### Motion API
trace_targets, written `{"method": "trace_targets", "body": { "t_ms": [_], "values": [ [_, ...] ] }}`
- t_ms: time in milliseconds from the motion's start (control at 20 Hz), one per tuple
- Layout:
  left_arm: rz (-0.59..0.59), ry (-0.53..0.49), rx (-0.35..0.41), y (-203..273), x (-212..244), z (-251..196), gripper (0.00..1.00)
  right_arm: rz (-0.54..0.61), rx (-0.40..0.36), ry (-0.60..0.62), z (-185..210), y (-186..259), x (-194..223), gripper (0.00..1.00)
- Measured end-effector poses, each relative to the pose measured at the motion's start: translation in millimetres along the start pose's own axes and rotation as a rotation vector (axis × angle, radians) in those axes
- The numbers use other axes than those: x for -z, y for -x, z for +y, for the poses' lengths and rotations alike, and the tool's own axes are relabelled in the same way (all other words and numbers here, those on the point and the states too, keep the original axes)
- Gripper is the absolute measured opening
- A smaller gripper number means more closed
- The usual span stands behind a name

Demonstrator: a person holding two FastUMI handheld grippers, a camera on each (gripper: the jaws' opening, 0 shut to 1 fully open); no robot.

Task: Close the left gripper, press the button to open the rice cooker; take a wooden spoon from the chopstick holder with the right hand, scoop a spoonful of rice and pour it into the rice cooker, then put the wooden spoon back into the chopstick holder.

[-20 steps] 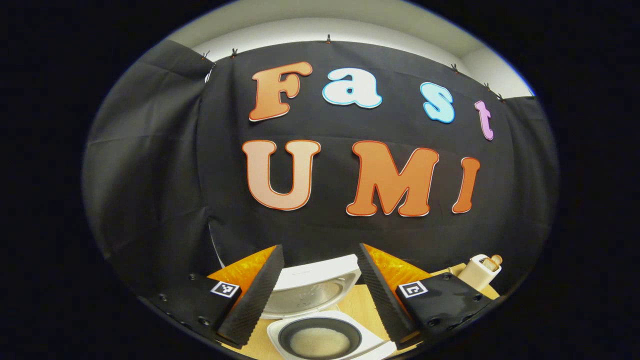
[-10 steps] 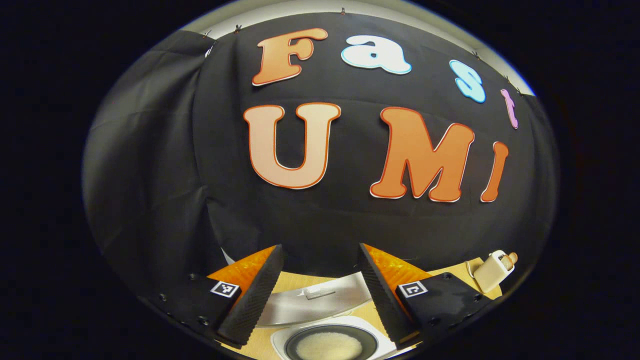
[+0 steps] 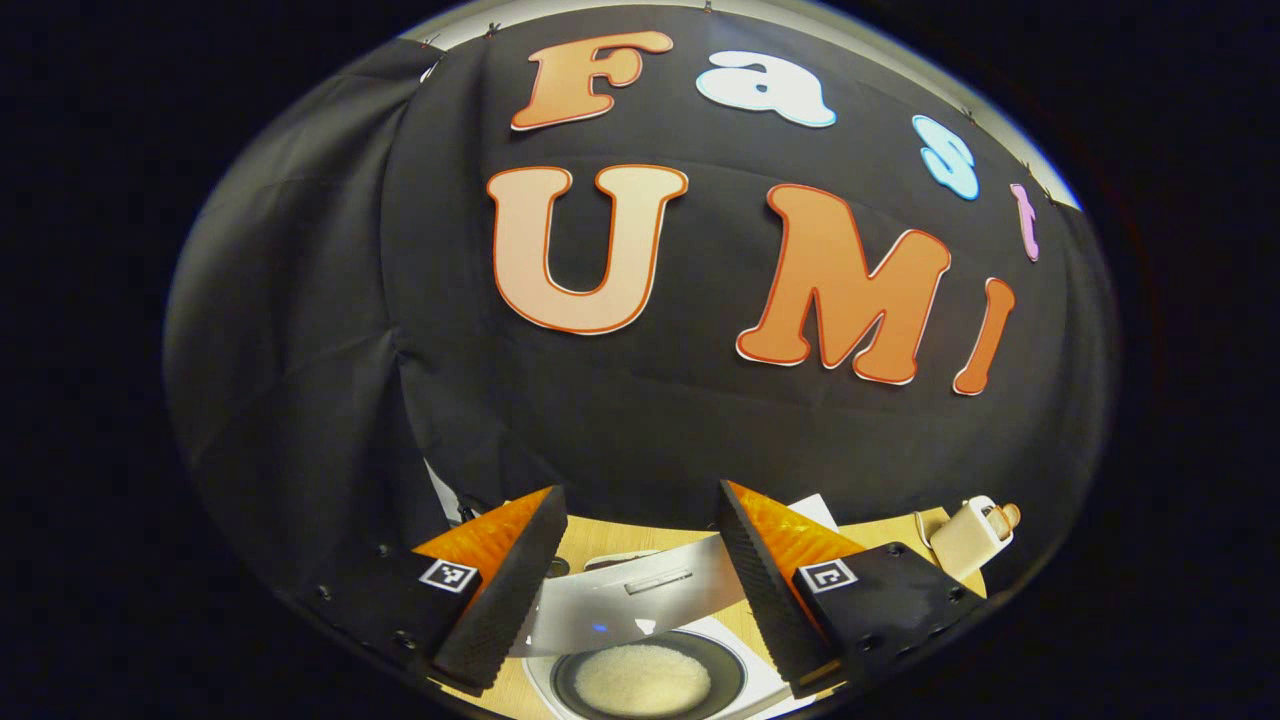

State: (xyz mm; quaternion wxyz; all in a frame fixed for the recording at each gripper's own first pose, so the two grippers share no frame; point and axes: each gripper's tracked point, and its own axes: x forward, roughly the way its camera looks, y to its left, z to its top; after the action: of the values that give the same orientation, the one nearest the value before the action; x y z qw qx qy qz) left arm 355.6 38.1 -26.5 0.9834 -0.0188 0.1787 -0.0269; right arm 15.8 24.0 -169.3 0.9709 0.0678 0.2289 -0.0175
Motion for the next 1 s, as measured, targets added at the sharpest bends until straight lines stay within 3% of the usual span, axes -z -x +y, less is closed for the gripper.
{"method": "trace_targets", "body": {
  "t_ms": [300, 550, 800, 1000],
  "values": [
    [0.014, 0.017, 0.037, 44, 36, -17, 1.00, 0.004, -0.084, 0.000, 24, 6, -1, 0.95],
    [0.109, 0.011, 0.108, 87, 109, -44, 0.99, 0.019, -0.147, -0.004, 38, 7, 4, 0.95],
    [0.146, -0.013, 0.097, 108, 186, -46, 1.00, 0.054, -0.193, -0.006, 53, 7, 18, 0.95],
    [0.139, -0.080, 0.062, 107, 216, -46, 1.00, 0.055, -0.198, 0.027, 53, 9, 20, 0.95]
  ]
}}
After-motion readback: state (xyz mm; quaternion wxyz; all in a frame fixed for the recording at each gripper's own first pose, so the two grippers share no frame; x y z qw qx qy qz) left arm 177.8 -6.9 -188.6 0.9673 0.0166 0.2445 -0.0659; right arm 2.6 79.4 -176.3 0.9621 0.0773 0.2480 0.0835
